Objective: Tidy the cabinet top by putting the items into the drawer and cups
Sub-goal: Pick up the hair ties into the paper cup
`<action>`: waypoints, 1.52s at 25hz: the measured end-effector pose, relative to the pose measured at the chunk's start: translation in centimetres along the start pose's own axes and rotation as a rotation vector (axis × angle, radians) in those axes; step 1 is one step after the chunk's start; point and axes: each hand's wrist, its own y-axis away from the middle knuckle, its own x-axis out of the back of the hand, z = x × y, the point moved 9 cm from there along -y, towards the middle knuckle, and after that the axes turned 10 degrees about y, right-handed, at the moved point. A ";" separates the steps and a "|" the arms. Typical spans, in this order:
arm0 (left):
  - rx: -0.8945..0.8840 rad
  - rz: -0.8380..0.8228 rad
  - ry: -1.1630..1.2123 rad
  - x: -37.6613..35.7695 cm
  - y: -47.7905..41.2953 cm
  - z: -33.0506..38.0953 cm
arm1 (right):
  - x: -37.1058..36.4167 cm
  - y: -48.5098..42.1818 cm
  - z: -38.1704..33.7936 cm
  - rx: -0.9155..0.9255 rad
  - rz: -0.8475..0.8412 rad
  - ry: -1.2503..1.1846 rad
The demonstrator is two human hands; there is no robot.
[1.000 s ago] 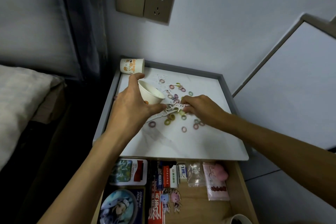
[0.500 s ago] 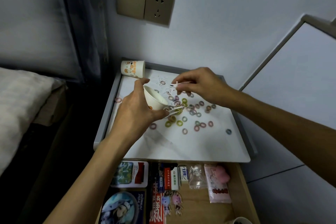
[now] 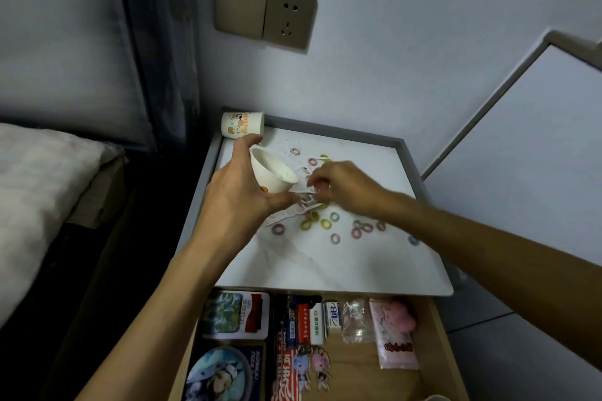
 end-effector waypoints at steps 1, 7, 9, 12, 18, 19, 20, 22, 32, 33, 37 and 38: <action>-0.001 0.008 0.005 0.1 0.0 0.1 | -2.0 0.0 0.4 0.002 -0.041 0.093; 0.016 0.031 0.024 0.7 -0.3 -0.2 | -4.4 -0.2 1.1 -0.035 -0.010 0.150; 0.017 0.027 0.027 0.7 -0.3 -0.3 | -4.2 0.1 1.3 -0.040 -0.027 0.086; 0.023 0.032 0.036 0.7 -0.3 -0.2 | -3.8 0.7 1.6 -0.048 -0.017 0.090; 0.039 0.047 0.061 0.9 -0.3 -0.3 | -1.5 1.5 2.4 -0.124 0.144 -0.003; 0.041 0.051 0.069 1.0 -0.3 -0.3 | -1.1 1.5 2.7 -0.162 0.166 -0.084; 0.043 0.054 0.077 1.1 -0.3 -0.4 | -0.8 1.4 2.9 -0.200 0.178 -0.186; 0.046 0.057 0.090 1.2 -0.4 -0.5 | -0.7 1.2 3.2 -0.267 0.188 -0.396; 0.062 0.102 0.107 2.2 -0.5 -1.0 | -2.1 -0.5 -4.0 0.176 0.052 -0.170; 0.059 0.101 0.107 2.2 -0.5 -1.0 | -3.0 -0.6 -4.8 0.217 0.014 -0.135; 0.055 0.099 0.102 2.5 -0.5 -0.9 | -5.3 -1.0 -5.1 0.226 -0.023 -0.126; 0.057 0.099 0.098 2.6 -0.5 -0.9 | -5.4 -1.1 -4.9 0.204 -0.012 -0.138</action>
